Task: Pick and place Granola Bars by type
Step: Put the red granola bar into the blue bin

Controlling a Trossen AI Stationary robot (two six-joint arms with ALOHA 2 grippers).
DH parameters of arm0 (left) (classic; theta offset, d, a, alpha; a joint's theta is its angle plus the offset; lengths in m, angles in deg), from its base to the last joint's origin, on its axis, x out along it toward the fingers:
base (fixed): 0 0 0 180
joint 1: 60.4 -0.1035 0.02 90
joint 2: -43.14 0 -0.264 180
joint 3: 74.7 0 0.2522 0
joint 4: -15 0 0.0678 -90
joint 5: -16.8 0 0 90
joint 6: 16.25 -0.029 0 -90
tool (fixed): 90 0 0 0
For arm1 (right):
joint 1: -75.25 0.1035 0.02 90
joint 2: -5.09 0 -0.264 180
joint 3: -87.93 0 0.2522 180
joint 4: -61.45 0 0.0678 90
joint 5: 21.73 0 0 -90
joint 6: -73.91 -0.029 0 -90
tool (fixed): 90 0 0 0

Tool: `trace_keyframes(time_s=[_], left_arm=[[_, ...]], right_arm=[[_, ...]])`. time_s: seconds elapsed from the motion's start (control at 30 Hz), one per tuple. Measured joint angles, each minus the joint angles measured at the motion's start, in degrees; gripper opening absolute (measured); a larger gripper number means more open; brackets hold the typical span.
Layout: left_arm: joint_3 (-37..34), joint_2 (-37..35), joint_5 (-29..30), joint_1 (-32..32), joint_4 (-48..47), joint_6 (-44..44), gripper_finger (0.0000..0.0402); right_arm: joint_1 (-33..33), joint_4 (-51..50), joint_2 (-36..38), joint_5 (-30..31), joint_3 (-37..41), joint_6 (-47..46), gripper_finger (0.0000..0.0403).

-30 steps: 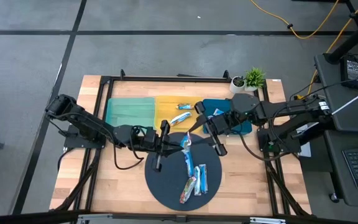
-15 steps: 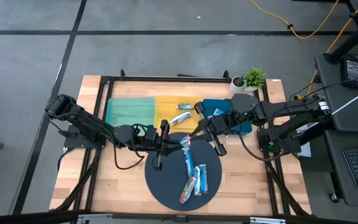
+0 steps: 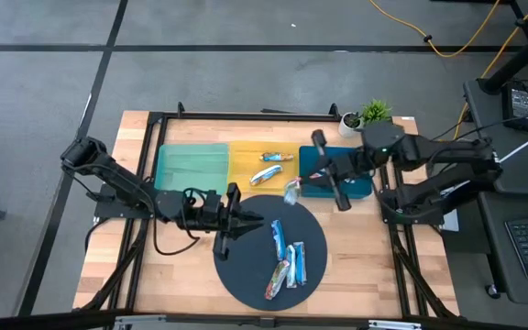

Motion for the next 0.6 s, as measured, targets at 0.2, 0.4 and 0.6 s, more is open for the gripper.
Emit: trace_keyframes(time_s=[0.2,0.4,0.6], left_arm=[[0.0,0.0,1.7,0.8,-1.6,-1.0,0.0058],[0.0,0.0,1.9,0.8,-2.9,-1.0,0.0059],[0.0,0.0,1.3,0.8,-3.9,-0.9,0.0059]], right_arm=[[0.0,-8.7,4.7,2.6,0.0,-0.3,0.001],[0.1,-20.0,7.9,10.0,0.0,-3.5,0.0011],[0.0,-37.8,10.9,22.8,0.0,-7.8,0.0014]])
